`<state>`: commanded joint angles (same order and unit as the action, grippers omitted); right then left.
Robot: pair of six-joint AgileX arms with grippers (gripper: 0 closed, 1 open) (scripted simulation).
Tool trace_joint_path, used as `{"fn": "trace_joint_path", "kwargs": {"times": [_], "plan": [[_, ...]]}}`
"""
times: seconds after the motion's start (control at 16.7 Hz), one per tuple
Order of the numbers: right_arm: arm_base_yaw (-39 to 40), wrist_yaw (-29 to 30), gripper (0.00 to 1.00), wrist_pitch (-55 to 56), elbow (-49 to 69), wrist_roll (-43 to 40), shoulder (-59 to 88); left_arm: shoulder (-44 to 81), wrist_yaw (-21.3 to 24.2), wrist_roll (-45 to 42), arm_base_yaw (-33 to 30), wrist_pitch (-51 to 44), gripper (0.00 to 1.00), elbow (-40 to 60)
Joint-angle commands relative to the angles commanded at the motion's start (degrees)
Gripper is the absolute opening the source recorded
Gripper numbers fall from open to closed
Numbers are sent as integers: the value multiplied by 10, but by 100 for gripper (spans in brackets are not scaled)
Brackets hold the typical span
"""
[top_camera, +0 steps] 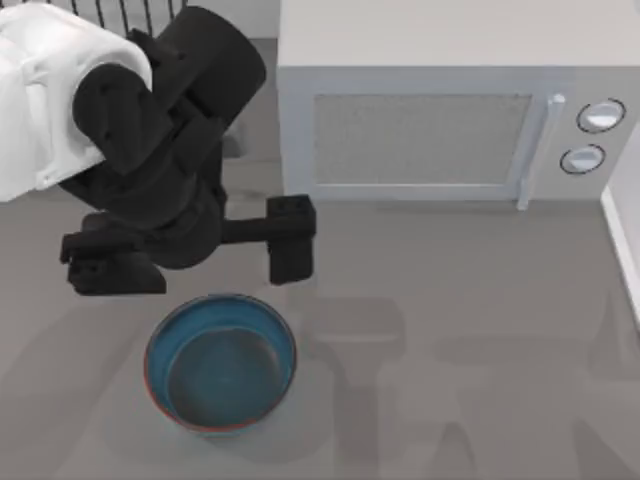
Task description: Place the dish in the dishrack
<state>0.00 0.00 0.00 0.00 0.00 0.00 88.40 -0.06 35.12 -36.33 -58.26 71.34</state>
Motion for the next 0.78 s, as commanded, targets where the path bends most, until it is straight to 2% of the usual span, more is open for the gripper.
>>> {"fn": "trace_joint_path", "kwargs": {"times": [0.36,0.78], "plan": [[0,0,100,0,0,0,0,179,1,74,-75,-113,100,156],[0,0,100,0,0,0,0,194,1,81,-81,-123,100,172]]}}
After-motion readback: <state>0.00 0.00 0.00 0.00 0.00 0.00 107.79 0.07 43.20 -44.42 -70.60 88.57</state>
